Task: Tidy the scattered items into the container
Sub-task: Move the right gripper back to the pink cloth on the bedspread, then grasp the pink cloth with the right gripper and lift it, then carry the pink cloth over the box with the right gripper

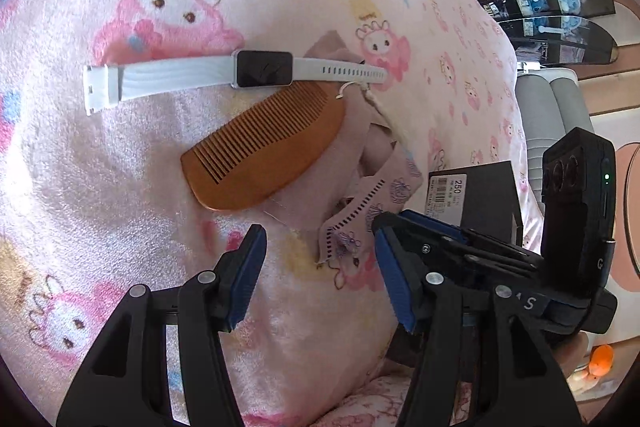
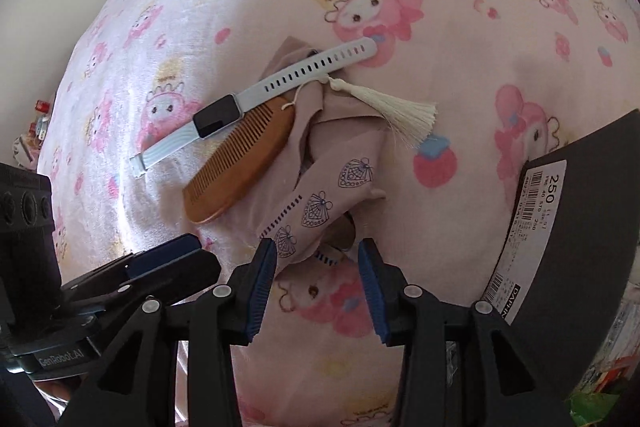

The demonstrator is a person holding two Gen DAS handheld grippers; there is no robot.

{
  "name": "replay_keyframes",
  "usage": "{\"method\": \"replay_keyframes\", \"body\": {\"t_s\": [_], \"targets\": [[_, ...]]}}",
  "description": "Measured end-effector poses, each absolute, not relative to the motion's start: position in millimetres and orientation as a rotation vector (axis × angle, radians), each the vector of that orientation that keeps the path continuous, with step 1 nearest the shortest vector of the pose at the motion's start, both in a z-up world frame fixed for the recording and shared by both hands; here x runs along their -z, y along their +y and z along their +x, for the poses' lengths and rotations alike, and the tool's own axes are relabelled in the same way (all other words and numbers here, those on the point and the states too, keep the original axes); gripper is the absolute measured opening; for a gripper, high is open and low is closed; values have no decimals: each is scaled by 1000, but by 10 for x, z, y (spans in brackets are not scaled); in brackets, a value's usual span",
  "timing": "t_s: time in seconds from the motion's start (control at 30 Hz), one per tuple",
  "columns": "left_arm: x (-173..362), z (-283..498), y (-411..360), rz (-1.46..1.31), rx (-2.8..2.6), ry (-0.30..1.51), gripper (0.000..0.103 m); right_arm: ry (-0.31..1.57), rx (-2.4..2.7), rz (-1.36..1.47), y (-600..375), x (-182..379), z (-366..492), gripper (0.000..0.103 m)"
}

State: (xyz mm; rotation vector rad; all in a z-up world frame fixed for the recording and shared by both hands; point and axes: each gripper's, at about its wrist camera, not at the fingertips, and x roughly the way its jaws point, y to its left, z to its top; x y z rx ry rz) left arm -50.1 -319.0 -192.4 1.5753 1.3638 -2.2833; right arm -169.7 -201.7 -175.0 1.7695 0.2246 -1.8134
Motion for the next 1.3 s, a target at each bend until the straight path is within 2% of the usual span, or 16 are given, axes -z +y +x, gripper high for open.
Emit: {"method": "replay_keyframes", "body": {"t_s": [0.17, 0.33, 0.47, 0.5, 0.53, 0.63, 0.77, 0.9, 0.93, 1.0, 1.07, 1.3], "targets": [[2074, -513, -3220, 1572, 2260, 1425, 58, 193, 1806, 1814, -2022, 1894, -1770, 45], [2183, -519, -3301, 1557, 2233, 1486, 58, 159, 1788, 1848, -2033, 2010, -1821, 54], [2248, -521, -3336, 1542, 2213, 1522, 58, 148, 1780, 1837, -2050, 2087, -1821, 55], [2273, -521, -3348, 1535, 2208, 1543, 59, 144, 1778, 1822, -2052, 2086, -1811, 51], [2296, -518, -3355, 1527, 2204, 1566, 61, 147, 1769, 1803, -2060, 2078, -1795, 42], [2315, -523, -3359, 1500, 2205, 1614, 65, 132, 1718, 1760, -2093, 2017, -1727, 20], [2331, -511, -3381, 1437, 2192, 1803, 70, 99, 1674, 1683, -2113, 1853, -1625, 11], [2168, -492, -3269, 1385, 2259, 2068, 56, 74, 1651, 1592, -2083, 1571, -1501, 9], [2066, -485, -3233, 1373, 2297, 2051, 55, 72, 1646, 1568, -2070, 1486, -1460, 8], [1830, -468, -3165, 1355, 2375, 2010, 43, 96, 1670, 1503, -1991, 1288, -1357, 8], [1585, -448, -3084, 1332, 2447, 1970, 36, 93, 1687, 1439, -1917, 1062, -1246, 8], [698, -495, -2494, 1300, 2753, 1796, 33, 47, 1759, 1238, -1320, 287, -1061, 8]]}}
